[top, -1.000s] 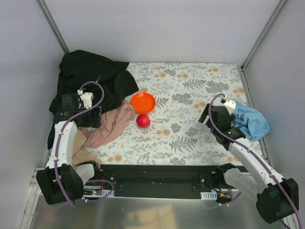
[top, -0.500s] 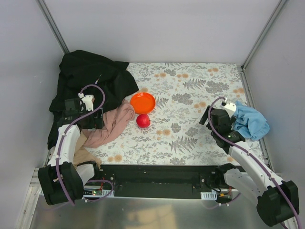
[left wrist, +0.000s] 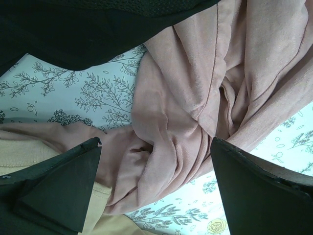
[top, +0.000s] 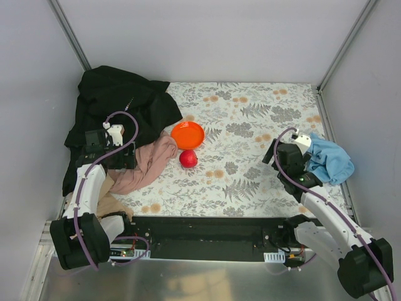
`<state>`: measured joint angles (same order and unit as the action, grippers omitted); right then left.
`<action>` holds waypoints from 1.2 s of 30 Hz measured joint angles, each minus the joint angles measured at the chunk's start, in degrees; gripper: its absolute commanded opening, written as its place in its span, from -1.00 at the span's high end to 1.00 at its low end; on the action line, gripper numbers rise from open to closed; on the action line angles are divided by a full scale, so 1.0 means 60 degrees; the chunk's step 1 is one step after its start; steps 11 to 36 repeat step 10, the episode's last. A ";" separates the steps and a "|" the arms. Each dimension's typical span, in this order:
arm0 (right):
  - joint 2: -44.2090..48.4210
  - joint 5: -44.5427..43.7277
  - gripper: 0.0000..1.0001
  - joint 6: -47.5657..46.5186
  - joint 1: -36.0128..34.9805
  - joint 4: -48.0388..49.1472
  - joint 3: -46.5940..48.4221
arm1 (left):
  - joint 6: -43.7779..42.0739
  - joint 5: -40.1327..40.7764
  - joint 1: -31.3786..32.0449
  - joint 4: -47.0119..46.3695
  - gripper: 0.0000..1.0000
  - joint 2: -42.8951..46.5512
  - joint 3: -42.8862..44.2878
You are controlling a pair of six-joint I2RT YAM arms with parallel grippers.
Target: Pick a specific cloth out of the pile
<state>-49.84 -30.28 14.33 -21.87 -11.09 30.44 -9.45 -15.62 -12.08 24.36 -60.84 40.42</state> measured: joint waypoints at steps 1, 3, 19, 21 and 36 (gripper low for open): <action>0.0011 -0.0004 -0.99 0.0000 0.0000 0.0007 -0.0004 | 0.0000 -0.0004 0.0000 -0.0004 -0.98 0.0000 0.0000; 0.0022 -0.0022 -0.99 0.0000 0.0000 0.0022 -0.0011 | 0.0000 -0.0004 0.0000 -0.0007 -0.98 0.0000 -0.0004; 0.0018 -0.0062 -0.99 -0.0004 0.0000 0.0033 -0.0033 | 0.0000 -0.0026 0.0000 -0.0015 -0.98 0.0000 -0.0015; 0.0018 -0.0062 -0.99 -0.0004 0.0000 0.0033 -0.0033 | 0.0000 -0.0026 0.0000 -0.0015 -0.98 0.0000 -0.0015; 0.0018 -0.0062 -0.99 -0.0004 0.0000 0.0033 -0.0033 | 0.0000 -0.0026 0.0000 -0.0015 -0.98 0.0000 -0.0015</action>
